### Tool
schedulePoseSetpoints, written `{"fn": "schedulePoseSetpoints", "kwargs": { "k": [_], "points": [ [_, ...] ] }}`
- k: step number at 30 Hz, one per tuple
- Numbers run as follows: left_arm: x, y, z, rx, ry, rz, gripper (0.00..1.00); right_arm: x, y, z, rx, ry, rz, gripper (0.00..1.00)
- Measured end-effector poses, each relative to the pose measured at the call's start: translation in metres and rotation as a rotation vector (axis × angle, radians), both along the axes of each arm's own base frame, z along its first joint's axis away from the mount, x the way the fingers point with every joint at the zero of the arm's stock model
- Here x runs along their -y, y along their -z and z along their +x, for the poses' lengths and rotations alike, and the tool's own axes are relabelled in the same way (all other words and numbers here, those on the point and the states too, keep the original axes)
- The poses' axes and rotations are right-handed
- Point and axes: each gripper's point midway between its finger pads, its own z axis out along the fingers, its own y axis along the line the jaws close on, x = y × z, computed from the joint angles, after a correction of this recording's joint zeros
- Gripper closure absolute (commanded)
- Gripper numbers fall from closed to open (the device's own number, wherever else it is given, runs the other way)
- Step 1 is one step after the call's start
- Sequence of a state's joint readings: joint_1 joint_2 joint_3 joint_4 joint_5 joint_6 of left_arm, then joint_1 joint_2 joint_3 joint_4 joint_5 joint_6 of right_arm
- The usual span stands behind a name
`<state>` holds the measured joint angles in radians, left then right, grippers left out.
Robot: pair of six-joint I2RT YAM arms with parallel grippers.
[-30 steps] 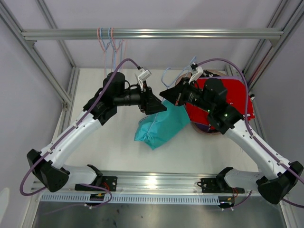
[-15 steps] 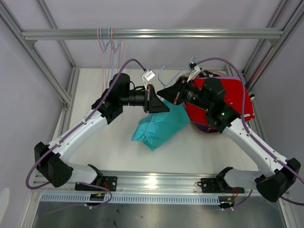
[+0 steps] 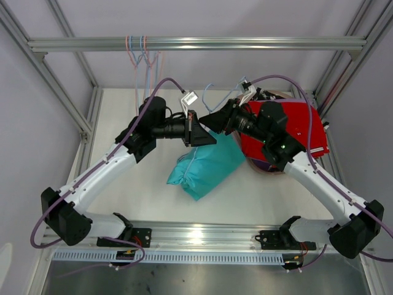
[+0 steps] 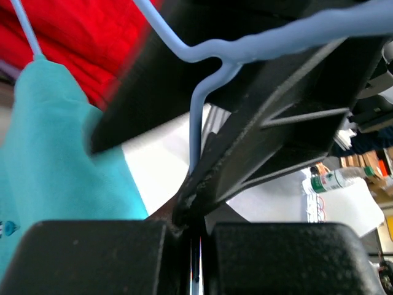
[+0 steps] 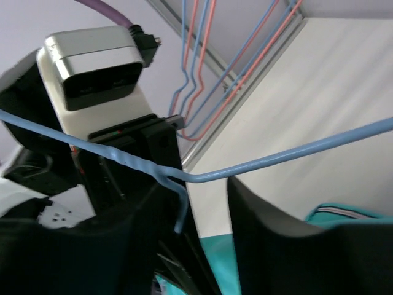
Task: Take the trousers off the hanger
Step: Pick up the hanger from the corner of the board.
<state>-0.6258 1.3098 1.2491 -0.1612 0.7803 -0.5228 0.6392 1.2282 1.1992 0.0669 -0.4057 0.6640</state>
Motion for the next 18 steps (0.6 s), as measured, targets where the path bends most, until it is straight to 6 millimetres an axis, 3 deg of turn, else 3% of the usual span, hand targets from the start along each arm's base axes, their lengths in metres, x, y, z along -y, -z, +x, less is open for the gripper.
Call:
{"fn": "schedulePoseSetpoints", "kwargs": {
  "k": [10, 14, 18],
  "points": [
    [-0.013, 0.018, 0.019, -0.013, -0.144, 0.088, 1.0, 0.007, 0.01, 0.011, 0.018, 0.043, -0.078, 0.15],
    [-0.025, 0.021, 0.035, -0.009, -0.244, 0.115, 1.0, 0.025, 0.005, 0.005, 0.044, 0.092, -0.116, 0.06],
    [-0.04, 0.018, 0.047, 0.0, -0.326, 0.125, 1.0, 0.049, -0.01, -0.005, 0.089, 0.167, -0.132, 0.03]
  ]
}}
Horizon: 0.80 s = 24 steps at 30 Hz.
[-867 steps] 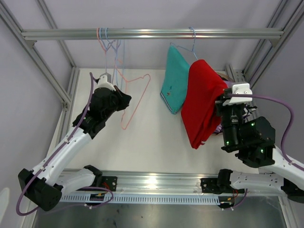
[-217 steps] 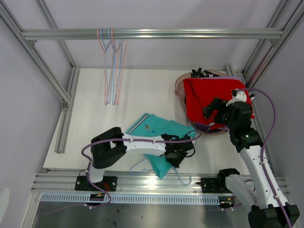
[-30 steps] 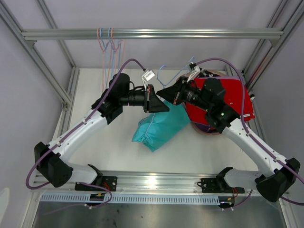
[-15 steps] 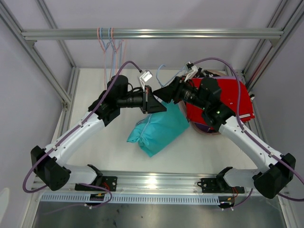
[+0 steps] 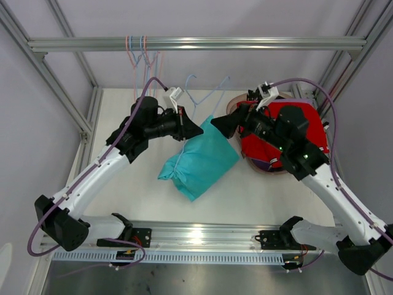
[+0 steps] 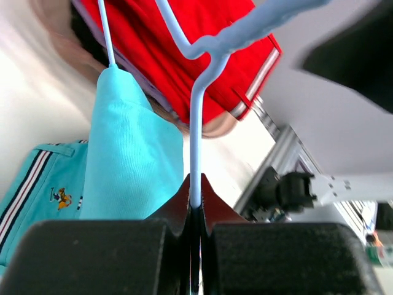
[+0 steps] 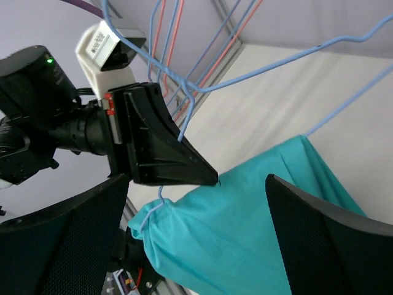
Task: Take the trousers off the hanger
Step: Pick up the hanger from the corner of the board.
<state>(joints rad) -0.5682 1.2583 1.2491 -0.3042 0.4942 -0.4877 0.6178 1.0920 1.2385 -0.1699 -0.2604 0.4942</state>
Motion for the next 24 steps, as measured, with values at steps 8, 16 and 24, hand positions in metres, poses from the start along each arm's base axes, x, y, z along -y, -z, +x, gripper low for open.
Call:
{"fn": "schedulePoseSetpoints", "kwargs": {
  "k": [8, 16, 24],
  "points": [
    [-0.021, 0.002, 0.02, 0.01, -0.132, 0.031, 1.0, 0.005, -0.012, -0.042, 0.11, -0.016, -0.056, 0.01],
    [-0.044, 0.015, 0.035, -0.008, -0.286, 0.108, 1.0, -0.052, 0.091, -0.086, 0.169, -0.043, -0.432, 0.01],
    [-0.054, 0.023, 0.039, -0.031, -0.338, 0.138, 1.0, -0.089, 0.15, -0.098, 0.266, 0.004, -0.692, 0.01]
  ]
}}
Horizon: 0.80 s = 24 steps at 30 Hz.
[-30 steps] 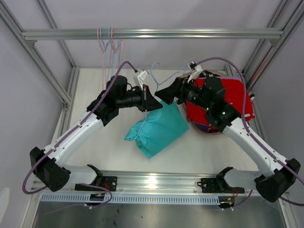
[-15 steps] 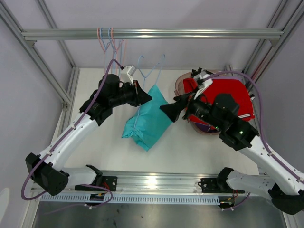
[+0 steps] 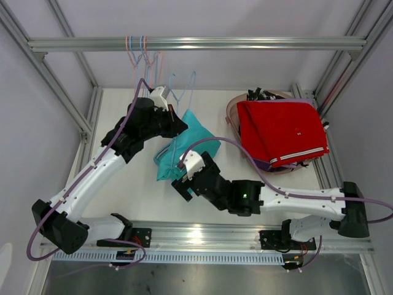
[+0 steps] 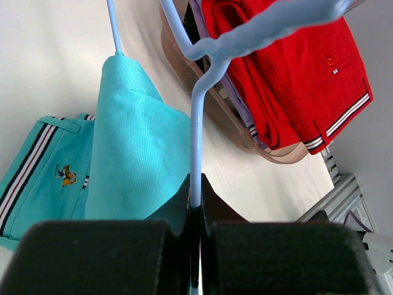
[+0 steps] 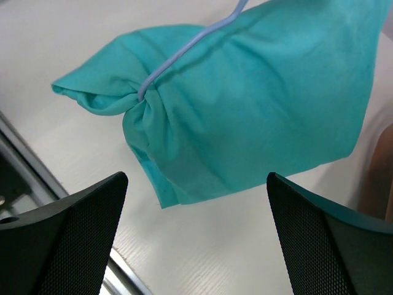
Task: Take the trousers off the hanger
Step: Pick up the hanger from the corner of the board, then remove the trousers from the hanger.
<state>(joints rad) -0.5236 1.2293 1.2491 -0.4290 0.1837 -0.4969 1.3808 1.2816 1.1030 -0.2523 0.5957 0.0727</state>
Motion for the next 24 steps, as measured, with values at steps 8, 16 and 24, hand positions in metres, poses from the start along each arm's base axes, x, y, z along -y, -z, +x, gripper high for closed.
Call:
{"fn": "schedulePoseSetpoints", "kwargs": {
  "k": [8, 16, 24],
  "points": [
    [-0.001, 0.001, 0.0, -0.003, -0.002, 0.003, 1.0, -0.018, 0.04, 0.008, 0.038, 0.037, -0.115, 0.04],
    [-0.001, 0.001, 0.0, -0.004, -0.002, 0.003, 1.0, -0.025, 0.032, 0.022, 0.06, 0.069, -0.072, 0.18],
    [0.0, 0.001, -0.001, -0.004, 0.002, 0.001, 1.0, -0.036, 0.027, 0.027, 0.02, 0.018, -0.006, 0.28]
  ]
}}
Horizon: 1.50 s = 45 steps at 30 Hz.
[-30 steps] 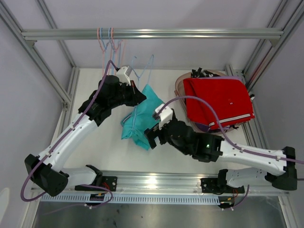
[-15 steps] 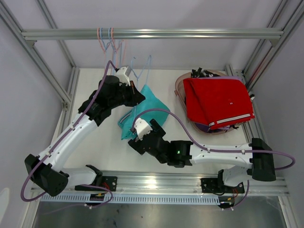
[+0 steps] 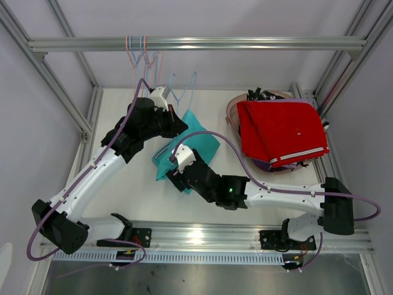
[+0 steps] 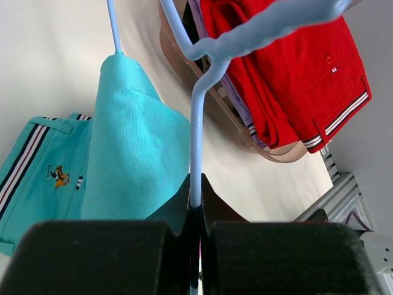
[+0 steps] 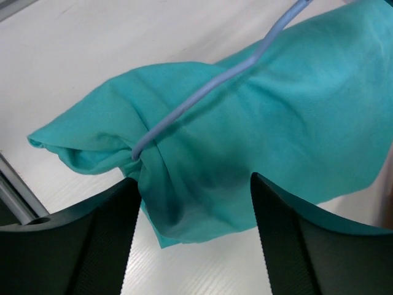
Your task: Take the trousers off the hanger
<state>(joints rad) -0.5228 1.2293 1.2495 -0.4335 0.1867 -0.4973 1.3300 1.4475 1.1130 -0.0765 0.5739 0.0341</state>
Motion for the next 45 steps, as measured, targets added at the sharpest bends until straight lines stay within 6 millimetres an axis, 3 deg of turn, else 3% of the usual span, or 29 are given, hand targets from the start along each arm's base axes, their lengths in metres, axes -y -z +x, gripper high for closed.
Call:
{"fn": "schedulePoseSetpoints", "kwargs": {
  "k": [1, 3, 4, 11, 14, 24, 33, 34, 36, 37, 39, 45],
  "points": [
    [0.0, 0.0, 0.0, 0.0, 0.002, -0.001, 0.99, -0.002, -0.001, 0.001, -0.005, -0.008, 0.01, 0.37],
    [0.001, 0.0, -0.001, -0.001, 0.008, -0.004, 1.0, -0.004, -0.001, 0.003, -0.009, -0.012, 0.024, 0.44],
    [0.001, 0.0, -0.001, -0.001, 0.009, -0.005, 1.0, -0.005, -0.001, 0.004, -0.011, -0.012, 0.029, 0.54],
    [0.003, -0.001, -0.003, -0.004, 0.025, -0.011, 1.0, -0.004, 0.004, 0.019, 0.0, 0.016, 0.021, 0.79],
    [0.003, -0.001, -0.003, -0.004, 0.025, -0.012, 0.99, 0.0, 0.002, 0.027, 0.012, 0.036, 0.019, 1.0],
    [0.004, -0.003, -0.004, -0.004, 0.032, -0.017, 1.0, 0.023, -0.012, 0.056, 0.05, 0.117, 0.012, 1.0],
    [0.006, -0.01, -0.005, 0.001, 0.045, -0.03, 1.0, 0.074, -0.046, 0.087, 0.081, 0.239, 0.049, 1.0],
    [0.006, -0.01, -0.005, 0.002, 0.045, -0.03, 1.0, 0.078, -0.049, 0.088, 0.083, 0.246, 0.053, 0.97],
    [0.006, -0.01, -0.005, 0.001, 0.045, -0.031, 1.0, 0.083, -0.052, 0.088, 0.08, 0.254, 0.063, 0.71],
    [0.006, -0.01, -0.005, 0.001, 0.045, -0.031, 1.0, 0.086, -0.052, 0.087, 0.077, 0.257, 0.064, 0.66],
    [0.006, -0.01, -0.005, 0.002, 0.045, -0.031, 1.0, 0.087, -0.049, 0.085, 0.062, 0.258, 0.069, 0.44],
    [0.004, -0.005, -0.008, -0.021, 0.045, -0.019, 1.0, 0.088, -0.022, 0.075, 0.013, 0.241, 0.025, 0.35]
  ]
}}
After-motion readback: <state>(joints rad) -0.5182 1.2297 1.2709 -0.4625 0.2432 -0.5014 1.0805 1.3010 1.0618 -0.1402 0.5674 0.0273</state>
